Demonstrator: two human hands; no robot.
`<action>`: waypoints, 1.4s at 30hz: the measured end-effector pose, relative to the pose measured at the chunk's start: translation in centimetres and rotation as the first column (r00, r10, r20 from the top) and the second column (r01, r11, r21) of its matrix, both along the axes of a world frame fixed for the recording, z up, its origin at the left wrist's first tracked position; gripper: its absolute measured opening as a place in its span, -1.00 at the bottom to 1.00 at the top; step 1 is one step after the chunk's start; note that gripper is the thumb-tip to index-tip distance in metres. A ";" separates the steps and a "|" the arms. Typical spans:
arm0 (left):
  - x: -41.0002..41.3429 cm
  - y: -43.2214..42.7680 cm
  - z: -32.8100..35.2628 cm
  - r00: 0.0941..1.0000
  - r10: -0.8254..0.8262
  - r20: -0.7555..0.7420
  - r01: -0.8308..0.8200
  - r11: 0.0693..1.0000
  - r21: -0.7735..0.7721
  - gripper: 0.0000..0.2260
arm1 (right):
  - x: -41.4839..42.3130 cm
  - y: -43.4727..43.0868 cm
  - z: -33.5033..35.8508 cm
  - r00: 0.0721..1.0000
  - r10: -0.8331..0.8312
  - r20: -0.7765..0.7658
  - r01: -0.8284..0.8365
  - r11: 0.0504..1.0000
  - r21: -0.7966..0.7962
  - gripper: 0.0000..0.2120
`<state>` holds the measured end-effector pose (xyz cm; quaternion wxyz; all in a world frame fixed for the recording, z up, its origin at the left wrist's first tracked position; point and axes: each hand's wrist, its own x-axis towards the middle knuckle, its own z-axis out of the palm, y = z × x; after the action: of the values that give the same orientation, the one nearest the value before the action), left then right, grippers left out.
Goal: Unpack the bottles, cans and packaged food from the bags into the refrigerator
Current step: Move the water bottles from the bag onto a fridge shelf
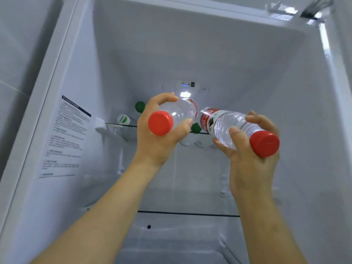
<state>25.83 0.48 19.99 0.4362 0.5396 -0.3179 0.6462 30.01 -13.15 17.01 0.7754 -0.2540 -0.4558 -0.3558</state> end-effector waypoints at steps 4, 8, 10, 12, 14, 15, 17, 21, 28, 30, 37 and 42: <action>0.9 0.2 0.8 0.997 0.080 -0.001 -0.080 0.996 0.045 -0.62 | 1.2 0.3 0.3 0.999 -0.032 0.021 0.033 0.999 -0.018 -0.77; 2.0 0.6 2.4 0.993 0.070 -0.092 -0.069 0.998 0.012 -0.64 | 2.0 0.8 1.2 0.999 -0.037 0.011 0.037 0.998 -0.054 -0.76; 2.5 0.7 3.2 0.989 0.069 -0.130 -0.068 0.998 0.015 -0.65 | 2.6 0.8 1.6 1.000 -0.021 -0.009 0.020 0.998 -0.061 -0.72; 2.9 0.4 4.1 0.982 0.080 -0.170 -0.071 0.996 0.059 -0.64 | 3.1 0.8 2.0 1.000 -0.003 -0.014 0.002 0.998 -0.059 -0.70; 3.4 0.3 5.0 0.971 0.081 -0.224 -0.060 0.993 0.100 -0.63 | 3.4 0.8 2.2 0.999 -0.032 0.001 0.032 0.997 -0.064 -0.69; 3.7 0.2 5.5 0.967 0.102 -0.234 -0.075 0.990 0.122 -0.64 | 3.5 0.8 2.2 0.999 -0.044 0.004 0.044 0.997 -0.063 -0.69; 4.4 0.4 6.3 0.952 0.201 -0.231 -0.162 0.971 0.178 -0.64 | 3.9 0.7 2.2 0.999 -0.036 -0.001 0.036 0.998 -0.054 -0.69; 6.3 0.9 7.0 0.897 0.351 -0.270 -0.278 0.921 0.274 -0.68 | 4.6 0.5 2.5 1.000 -0.021 -0.005 0.020 0.998 -0.051 -0.69; 8.4 1.2 8.7 0.661 0.713 -0.234 -0.622 0.695 0.361 -0.65 | 6.1 0.9 3.7 0.997 -0.071 0.006 0.071 0.992 -0.106 -0.70; 8.9 1.2 9.4 0.608 0.762 -0.223 -0.666 0.642 0.379 -0.61 | 6.4 1.1 3.9 0.999 -0.050 0.003 0.050 0.994 -0.099 -0.71; 10.7 1.8 11.2 0.416 0.863 -0.287 -0.738 0.505 0.448 -0.60 | 6.9 1.0 4.4 1.000 -0.022 -0.020 0.020 0.992 -0.123 -0.66; 11.1 2.3 11.5 0.377 0.863 -0.336 -0.698 0.504 0.509 -0.58 | 7.2 0.8 4.4 1.000 -0.008 -0.022 0.005 0.989 -0.147 -0.67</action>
<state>36.95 2.76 31.47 0.0630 0.8418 0.0315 0.5352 37.21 -12.33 21.45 0.7584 -0.3158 -0.4712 -0.3210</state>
